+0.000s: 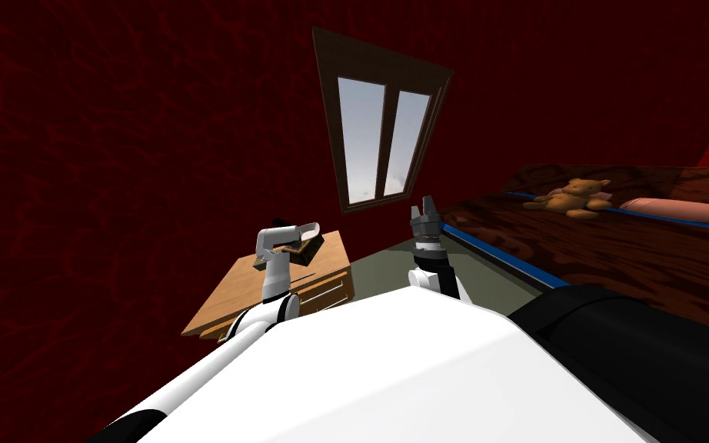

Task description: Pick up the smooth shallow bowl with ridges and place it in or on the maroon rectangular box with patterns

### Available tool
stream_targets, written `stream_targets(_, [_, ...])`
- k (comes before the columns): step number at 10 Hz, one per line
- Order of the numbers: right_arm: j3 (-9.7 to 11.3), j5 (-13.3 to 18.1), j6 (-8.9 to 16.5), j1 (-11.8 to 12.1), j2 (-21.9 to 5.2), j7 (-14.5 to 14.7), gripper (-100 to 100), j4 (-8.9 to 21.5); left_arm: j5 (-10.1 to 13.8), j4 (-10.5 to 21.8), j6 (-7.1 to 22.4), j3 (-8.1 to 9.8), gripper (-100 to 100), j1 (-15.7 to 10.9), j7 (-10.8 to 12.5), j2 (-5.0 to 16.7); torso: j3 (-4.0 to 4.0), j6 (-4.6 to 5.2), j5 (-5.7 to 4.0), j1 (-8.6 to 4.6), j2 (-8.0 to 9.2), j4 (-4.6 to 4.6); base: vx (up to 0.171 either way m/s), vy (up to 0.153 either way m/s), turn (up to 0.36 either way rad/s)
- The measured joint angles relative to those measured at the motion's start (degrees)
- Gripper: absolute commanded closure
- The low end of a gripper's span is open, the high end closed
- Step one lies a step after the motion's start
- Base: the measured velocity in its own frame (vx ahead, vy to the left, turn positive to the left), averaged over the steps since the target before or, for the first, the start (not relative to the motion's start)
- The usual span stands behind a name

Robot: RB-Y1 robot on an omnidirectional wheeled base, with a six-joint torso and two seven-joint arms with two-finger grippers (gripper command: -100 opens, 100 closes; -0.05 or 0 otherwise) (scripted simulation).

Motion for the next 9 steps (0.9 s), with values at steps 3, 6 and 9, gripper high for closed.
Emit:
stream_targets(3, [0.0, 0.0, 0.0, 0.0, 0.0, 0.0, 0, 0.0, -0.22, -2.14, 3.46, 0.09, -100, -0.81, -0.17, 0.08, -0.07, 0.0, 0.01, 0.07, -0.13, -0.03, 0.037, 0.019, -0.021])
stream_targets(6, [0.0, 0.0, 0.0, 0.0, 0.0, 0.0, 0, 0.0, -0.3, -4.01, 6.66, 0.27, -100, -1.52, -0.42, 0.26, -0.06, 0.0, 0.01, 0.04, -0.1, -0.02, 0.028, 0.014, -0.016])
stream_targets(9, [0.0, 0.0, 0.0, 0.0, 0.0, 0.0, 0, 0.0, -0.31, -5.56, 9.56, 0.51, -100, -2.23, -0.69, 0.51, -0.01, 0.0, 0.0, 0.0, -0.01, -0.01, 0.003, 0.001, -0.002])
